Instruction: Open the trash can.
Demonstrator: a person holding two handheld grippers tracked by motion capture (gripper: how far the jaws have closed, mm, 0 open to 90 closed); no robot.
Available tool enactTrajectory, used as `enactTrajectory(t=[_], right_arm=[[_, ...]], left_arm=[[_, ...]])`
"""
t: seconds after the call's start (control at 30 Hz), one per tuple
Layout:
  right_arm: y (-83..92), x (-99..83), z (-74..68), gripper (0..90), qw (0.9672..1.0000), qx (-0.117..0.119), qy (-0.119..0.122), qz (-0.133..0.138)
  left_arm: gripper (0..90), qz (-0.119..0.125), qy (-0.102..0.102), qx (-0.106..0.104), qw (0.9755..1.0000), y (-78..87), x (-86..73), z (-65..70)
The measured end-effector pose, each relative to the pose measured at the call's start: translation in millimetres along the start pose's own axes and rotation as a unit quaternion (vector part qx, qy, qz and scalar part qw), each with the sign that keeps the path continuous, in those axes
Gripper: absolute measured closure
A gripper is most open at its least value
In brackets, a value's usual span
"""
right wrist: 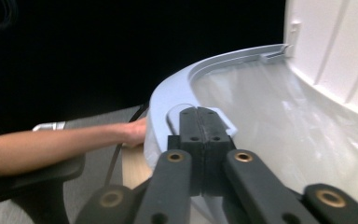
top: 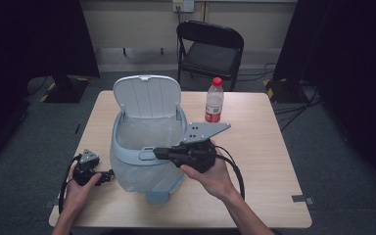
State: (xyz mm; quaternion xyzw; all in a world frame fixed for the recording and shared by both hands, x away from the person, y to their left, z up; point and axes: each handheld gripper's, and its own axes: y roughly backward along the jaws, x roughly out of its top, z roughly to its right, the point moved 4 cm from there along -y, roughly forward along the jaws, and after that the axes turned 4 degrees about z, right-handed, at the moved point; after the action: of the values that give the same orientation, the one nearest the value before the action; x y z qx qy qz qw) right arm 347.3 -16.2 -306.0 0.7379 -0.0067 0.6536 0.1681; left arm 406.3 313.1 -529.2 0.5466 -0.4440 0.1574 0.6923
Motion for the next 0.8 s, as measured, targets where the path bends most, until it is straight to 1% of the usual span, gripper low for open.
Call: enactTrajectory(t=[0.07,0.13,0.27,0.37,0.47,0.53,0.63,0.67,0.7,0.73,0.77,0.8], right_arm=[[5.0,-1.4,4.4,83.1,0.9999,-0.011,-0.005,0.011],[11.1,-2.2,8.7,76.7,0.9994,-0.027,-0.010,0.018],[31.0,-6.1,18.5,72.1,0.9978,-0.056,-0.022,0.027],[46.9,-12.9,31.5,69.5,0.9953,-0.085,-0.035,0.029],[62.3,-23.0,45.6,65.4,0.9914,-0.115,-0.052,0.032],[68.0,-30.4,53.2,60.5,0.9892,-0.132,-0.058,0.026],[72.7,-46.0,71.8,51.3,0.9835,-0.167,-0.071,0.008],[73.4,-53.0,80.9,47.5,0.9798,-0.186,-0.073,0.001],[73.5,-57.4,86.8,44.0,0.9771,-0.198,-0.078,-0.005],[73.6,-63.4,95.1,40.0,0.9732,-0.214,-0.084,-0.014],[72.9,-69.3,103.2,37.3,0.9705,-0.224,-0.087,-0.022],[72.0,-75.3,112.0,33.7,0.9659,-0.239,-0.093,-0.035]], left_arm=[[16.1,0.000,0.000,0.000,1.0000,0.0,0.0,0.0],[16.1,0.000,0.000,0.000,1.0000,0.0,0.0,0.0],[15.9,0.000,-0.001,-0.001,1.0000,-0.1,0.0,-0.1],[15.8,-0.001,-0.002,-0.001,1.0000,-0.1,0.2,-0.6],[15.7,0.000,-0.002,-0.002,1.0000,-0.2,0.2,-1.1],[15.7,0.000,-0.002,-0.002,1.0000,-0.2,0.2,-1.0],[15.7,-0.001,-0.003,-0.002,1.0000,-0.2,0.2,-0.9],[15.7,-0.001,-0.003,-0.002,1.0000,-0.2,0.2,-0.9],[15.7,-0.001,-0.003,-0.002,1.0000,-0.2,0.2,-0.9],[15.7,-0.001,-0.003,-0.002,1.0000,-0.2,0.2,-0.9],[15.7,-0.001,-0.003,-0.002,1.0000,-0.2,0.2,-0.9],[15.7,-0.001,-0.003,-0.002,1.0000,-0.3,0.2,-0.9]])
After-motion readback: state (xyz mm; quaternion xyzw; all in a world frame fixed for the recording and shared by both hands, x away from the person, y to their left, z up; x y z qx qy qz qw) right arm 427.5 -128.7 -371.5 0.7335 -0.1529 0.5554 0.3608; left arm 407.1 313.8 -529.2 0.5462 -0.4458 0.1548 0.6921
